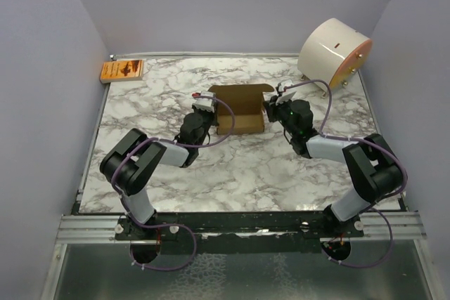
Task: Fold the paper box
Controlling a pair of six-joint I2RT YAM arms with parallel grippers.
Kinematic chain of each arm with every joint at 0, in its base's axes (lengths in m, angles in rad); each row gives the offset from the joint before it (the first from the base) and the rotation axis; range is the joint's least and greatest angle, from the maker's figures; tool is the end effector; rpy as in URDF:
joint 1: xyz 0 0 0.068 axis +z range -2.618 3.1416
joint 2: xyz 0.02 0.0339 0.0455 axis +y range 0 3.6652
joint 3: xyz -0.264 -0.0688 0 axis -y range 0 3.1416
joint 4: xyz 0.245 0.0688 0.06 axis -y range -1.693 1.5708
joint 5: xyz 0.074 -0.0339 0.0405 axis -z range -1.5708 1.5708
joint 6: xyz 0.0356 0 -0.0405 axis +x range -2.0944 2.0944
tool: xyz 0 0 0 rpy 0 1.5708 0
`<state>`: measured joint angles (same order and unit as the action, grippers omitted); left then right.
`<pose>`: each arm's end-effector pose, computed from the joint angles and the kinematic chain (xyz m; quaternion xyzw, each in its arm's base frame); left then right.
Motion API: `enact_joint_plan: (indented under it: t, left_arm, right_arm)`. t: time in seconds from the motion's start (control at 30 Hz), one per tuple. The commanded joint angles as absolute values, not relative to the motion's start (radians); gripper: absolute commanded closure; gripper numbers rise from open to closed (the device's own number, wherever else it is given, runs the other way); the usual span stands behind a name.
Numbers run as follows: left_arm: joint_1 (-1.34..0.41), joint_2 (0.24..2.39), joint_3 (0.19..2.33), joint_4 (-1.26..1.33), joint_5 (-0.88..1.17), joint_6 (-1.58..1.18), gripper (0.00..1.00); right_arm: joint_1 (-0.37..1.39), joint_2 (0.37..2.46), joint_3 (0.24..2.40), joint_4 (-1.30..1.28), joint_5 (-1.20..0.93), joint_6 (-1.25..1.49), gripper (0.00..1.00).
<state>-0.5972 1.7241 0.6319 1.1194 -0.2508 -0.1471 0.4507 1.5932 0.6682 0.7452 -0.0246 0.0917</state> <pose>0.2819 -0.1810 0.1875 0.0670 0.6945 -0.1773 0.6941 0.2959 0.1441 0.1983 -0.1448 0.7539 0.1807 0.6148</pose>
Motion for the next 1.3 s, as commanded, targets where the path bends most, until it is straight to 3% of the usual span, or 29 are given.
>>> enact_joint_plan:
  t: [0.0, 1.27]
  left_arm:
    - [-0.614, 1.751, 0.623, 1.182, -0.157, -0.154, 1.0]
    - [-0.618, 1.702, 0.486, 1.154, -0.115, -0.177, 1.0]
  right_arm:
    - [0.475, 1.619, 0.666, 0.791, -0.035, 0.127, 0.98]
    - [0.509, 1.526, 0.602, 0.538, -0.031, 0.102, 0.93]
